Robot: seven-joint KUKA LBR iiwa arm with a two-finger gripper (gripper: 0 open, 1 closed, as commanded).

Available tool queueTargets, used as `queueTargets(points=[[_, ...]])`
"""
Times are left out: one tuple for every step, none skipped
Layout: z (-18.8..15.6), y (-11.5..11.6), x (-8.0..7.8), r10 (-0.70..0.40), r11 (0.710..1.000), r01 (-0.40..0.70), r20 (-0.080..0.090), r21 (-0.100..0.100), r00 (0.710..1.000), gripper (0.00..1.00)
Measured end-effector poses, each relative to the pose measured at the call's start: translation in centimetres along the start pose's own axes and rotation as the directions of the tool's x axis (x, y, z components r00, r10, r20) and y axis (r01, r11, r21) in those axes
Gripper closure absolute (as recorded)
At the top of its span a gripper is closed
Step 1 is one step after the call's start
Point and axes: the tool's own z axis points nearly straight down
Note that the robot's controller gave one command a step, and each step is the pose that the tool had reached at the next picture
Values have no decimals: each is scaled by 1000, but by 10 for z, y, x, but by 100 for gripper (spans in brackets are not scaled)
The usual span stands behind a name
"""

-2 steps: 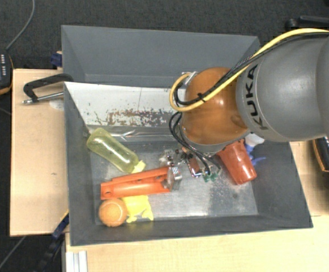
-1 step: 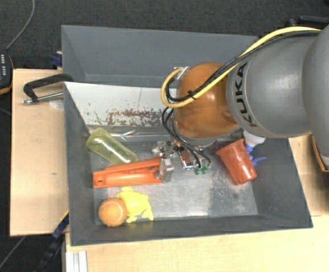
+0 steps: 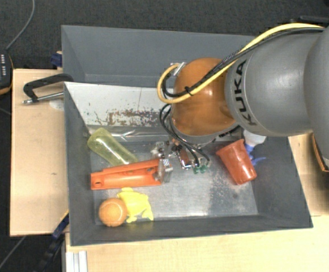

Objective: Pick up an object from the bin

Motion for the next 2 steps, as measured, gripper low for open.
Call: queueTargets(points=[[-14, 1, -18, 13, 1000, -13, 37, -1, 999, 100], [15, 1, -25, 34, 999, -34, 7, -1, 999, 100]])
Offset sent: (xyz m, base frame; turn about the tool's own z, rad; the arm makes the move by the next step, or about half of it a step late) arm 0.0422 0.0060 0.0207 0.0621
